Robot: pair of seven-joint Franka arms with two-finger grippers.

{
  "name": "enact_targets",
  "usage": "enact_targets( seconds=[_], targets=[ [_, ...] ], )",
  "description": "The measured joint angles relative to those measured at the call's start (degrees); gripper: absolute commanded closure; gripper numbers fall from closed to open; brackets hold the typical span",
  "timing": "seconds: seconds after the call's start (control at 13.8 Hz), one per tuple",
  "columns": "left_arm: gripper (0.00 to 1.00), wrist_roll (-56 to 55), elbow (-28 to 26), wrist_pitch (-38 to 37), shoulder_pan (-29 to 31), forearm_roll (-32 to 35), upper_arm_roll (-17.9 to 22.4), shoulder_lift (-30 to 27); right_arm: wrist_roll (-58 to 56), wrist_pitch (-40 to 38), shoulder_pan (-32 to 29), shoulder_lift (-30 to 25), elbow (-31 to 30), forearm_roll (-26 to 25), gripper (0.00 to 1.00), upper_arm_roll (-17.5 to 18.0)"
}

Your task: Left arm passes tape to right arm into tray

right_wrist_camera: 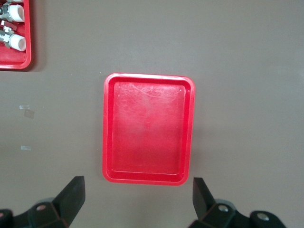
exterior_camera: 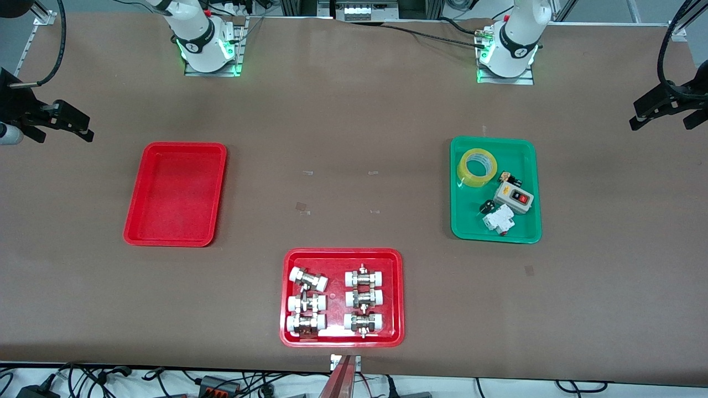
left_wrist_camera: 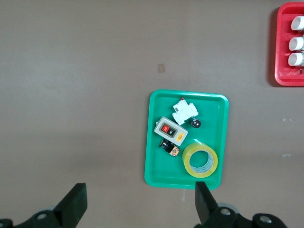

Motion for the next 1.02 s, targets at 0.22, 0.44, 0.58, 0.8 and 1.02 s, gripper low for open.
enact_targets(
  seconds=[0.22, 0.44, 0.58, 0.8, 1.02],
  targets=[
    [0.0, -0.2, 0.0, 0.0, 0.0, 0.0, 0.1, 0.0, 0.0, 0.0, 0.0, 0.0, 0.0, 0.0, 0.0, 0.0],
    [0.0, -0.3, 0.0, -0.5, 0.0, 0.0, 0.1, 0.2, 0.0, 0.0, 0.0, 0.0, 0.0, 0.0, 0.0, 0.0],
    [0.0, -0.3, -0.1, -1.7, 0.0, -0.4, 0.0, 0.9, 0.0, 0.0, 0.0, 0.0, 0.0, 0.0, 0.0, 0.0],
    [0.0, -0.3, -4.1, -1.7, -0.2, -3.9, -0.6, 2.2, 0.0, 0.0, 0.0, 0.0, 0.0, 0.0, 0.0, 0.0],
    [0.0, -0.3, -14.6, 6.0, -0.6, -5.7, -2.5, 2.5, 0.0, 0.1, 0.0, 0.0, 0.1, 0.0, 0.0, 0.0]
  ],
)
